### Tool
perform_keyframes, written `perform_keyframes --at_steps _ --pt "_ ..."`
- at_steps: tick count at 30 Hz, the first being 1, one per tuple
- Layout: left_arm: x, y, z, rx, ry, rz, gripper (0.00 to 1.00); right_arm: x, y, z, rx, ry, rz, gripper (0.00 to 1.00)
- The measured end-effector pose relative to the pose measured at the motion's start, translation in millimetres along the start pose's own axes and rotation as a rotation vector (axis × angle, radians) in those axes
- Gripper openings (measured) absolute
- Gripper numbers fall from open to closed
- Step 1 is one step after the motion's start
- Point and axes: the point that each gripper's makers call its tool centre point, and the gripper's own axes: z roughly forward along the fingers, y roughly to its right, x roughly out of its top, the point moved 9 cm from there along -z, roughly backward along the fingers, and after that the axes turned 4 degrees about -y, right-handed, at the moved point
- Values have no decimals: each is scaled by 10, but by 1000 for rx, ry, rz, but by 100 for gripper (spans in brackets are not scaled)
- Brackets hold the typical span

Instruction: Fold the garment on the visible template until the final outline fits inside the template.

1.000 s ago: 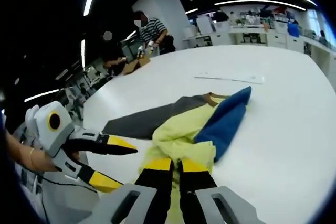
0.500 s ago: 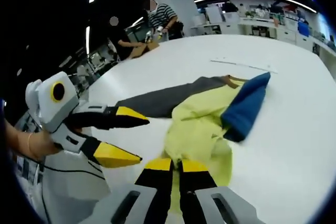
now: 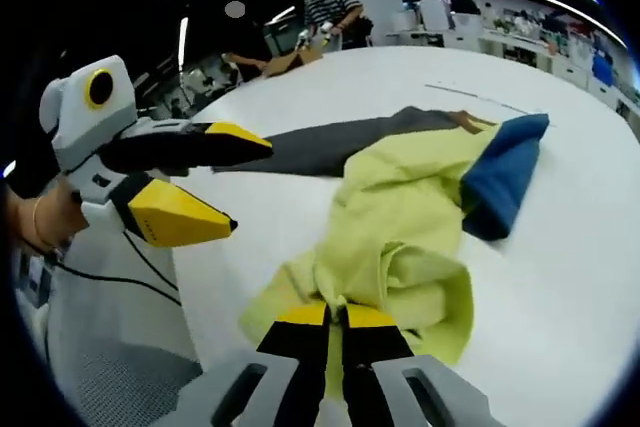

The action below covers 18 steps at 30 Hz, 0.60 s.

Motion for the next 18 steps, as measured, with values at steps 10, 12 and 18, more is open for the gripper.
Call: perform_keyframes --at_steps 10,12,18 --pt "-13 -20 -12 17 -8 -7 39 27 -108 -290 109 24 -54 29" --pt "-16 -28 -8 20 -8 -11 39 71 -81 -390 107 65 -24 30" --pt "-30 0 70 26 -15 -16 40 206 179 -661 -3 156 23 38"
